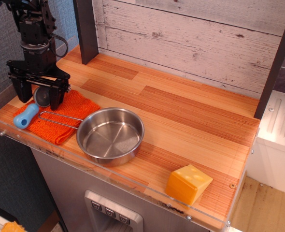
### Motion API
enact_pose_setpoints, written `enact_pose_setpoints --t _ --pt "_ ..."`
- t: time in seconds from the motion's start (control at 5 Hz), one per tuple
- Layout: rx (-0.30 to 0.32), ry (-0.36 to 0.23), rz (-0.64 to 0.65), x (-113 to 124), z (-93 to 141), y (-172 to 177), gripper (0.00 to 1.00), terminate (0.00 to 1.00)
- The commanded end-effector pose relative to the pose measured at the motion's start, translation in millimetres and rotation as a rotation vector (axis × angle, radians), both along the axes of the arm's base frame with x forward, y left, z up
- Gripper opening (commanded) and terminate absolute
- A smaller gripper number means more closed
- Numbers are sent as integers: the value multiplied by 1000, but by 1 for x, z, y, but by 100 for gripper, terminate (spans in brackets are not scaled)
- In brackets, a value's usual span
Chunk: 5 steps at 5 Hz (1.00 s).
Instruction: Put the brush behind the saucepan
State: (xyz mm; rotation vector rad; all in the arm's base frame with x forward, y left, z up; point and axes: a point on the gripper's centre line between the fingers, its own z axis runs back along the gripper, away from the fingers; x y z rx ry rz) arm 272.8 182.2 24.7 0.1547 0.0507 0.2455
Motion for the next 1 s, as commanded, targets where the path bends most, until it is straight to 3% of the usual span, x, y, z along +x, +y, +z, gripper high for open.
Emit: enact_pose_setpoints --t 0.0,0.2,0.4,0.6,0.8 --pt "54 -108 -18 13 40 -2 100 0" --pt "51 -118 -6 13 42 2 100 0" --pt "63 -90 -3 12 37 2 100 0" --pt "65 -128 10 10 50 1 100 0" --pt "45 -123 36 7 51 4 100 0"
